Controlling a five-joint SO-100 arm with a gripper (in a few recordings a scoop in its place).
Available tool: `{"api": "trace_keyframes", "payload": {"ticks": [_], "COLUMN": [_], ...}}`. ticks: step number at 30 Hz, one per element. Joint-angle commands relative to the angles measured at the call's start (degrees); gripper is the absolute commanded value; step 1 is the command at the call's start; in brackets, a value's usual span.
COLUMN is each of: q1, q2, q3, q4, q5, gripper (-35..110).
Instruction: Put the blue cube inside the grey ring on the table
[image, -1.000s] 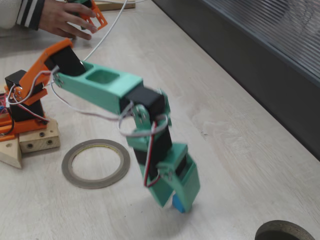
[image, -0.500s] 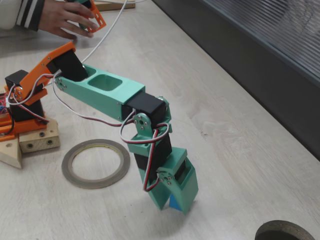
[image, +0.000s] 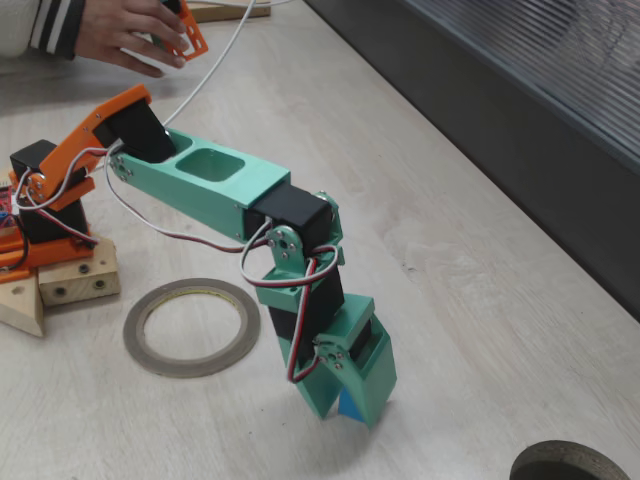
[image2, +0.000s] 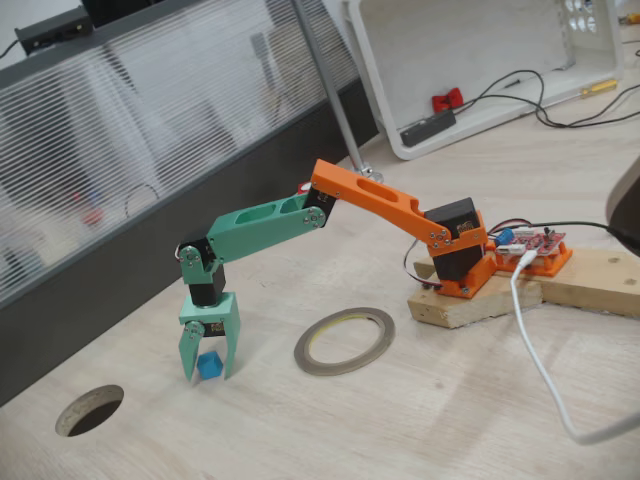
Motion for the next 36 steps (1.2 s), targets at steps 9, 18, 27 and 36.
{"api": "trace_keyframes", "payload": {"ticks": [9,18,27,36], "q1": [0.7,0.7,0.7,0.7], "q2": [1.23,1.23,1.32,7.38], "q3": [-1.23,-1.14,-1.14,-0.09], "q4": [-0.18,-0.09,0.35,0.44], "q5": [-0.09,-0.09,-0.09,-0.09], "gripper": [4,0,0,0]}}
